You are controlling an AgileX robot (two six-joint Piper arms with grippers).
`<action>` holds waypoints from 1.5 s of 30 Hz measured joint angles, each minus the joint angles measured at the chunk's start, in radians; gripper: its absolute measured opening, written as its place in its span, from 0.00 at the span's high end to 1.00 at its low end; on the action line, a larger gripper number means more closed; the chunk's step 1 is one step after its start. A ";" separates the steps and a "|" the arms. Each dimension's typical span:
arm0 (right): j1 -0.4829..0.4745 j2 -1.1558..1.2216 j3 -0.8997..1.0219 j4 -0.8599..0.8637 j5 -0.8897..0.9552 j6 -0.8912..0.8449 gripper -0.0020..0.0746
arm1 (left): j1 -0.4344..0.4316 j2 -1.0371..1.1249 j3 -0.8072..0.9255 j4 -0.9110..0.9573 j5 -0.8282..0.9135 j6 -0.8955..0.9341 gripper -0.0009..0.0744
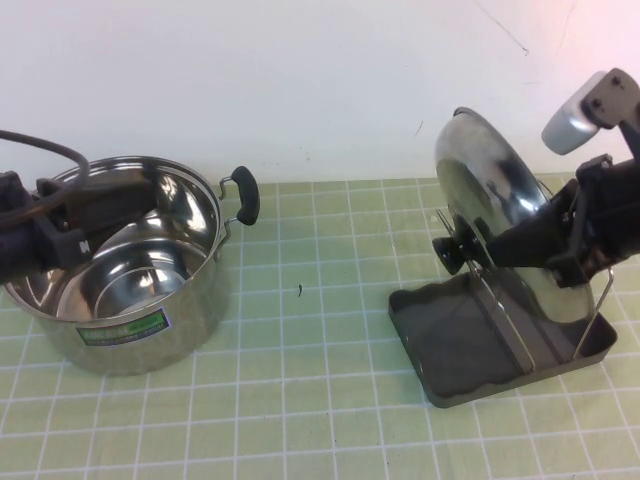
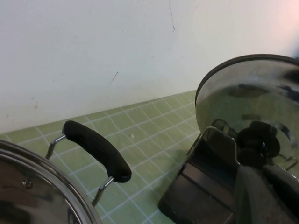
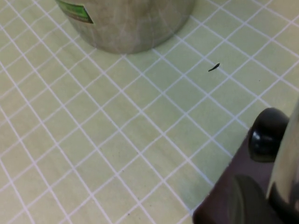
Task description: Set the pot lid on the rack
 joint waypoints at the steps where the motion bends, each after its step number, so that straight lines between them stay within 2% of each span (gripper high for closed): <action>1: 0.000 0.000 0.000 -0.011 0.000 -0.004 0.84 | 0.000 0.000 0.000 0.002 0.000 0.000 0.99; 8: 0.000 0.000 -0.002 -0.138 0.000 -0.002 0.66 | 0.000 0.000 0.000 0.032 0.000 0.000 0.99; 16: 0.000 -0.099 -0.038 -0.243 0.015 0.084 0.64 | 0.000 -0.002 0.000 0.042 0.026 0.000 0.99; 24: 0.000 -0.436 -0.017 -0.373 -0.047 0.199 0.66 | 0.000 -0.148 0.025 0.173 0.349 -0.016 0.99; 27: 0.000 -0.565 0.080 -0.319 -0.147 0.203 0.77 | 0.000 -0.241 0.094 0.180 0.479 -0.022 0.99; 29: 0.000 -0.649 0.175 -0.256 -0.222 0.187 0.87 | 0.000 -0.313 0.154 0.180 0.558 -0.023 0.99; 32: 0.000 -0.772 0.306 -0.146 -0.289 0.090 0.94 | 0.000 -0.402 0.241 0.180 0.643 -0.023 0.99; 39: 0.000 -1.079 0.477 0.189 -0.317 -0.309 0.97 | -0.063 -0.659 0.362 0.198 0.728 -0.051 0.99; 45: 0.000 -1.227 0.594 0.289 -0.331 -0.356 0.98 | -0.071 -0.983 0.373 0.248 0.721 -0.175 0.99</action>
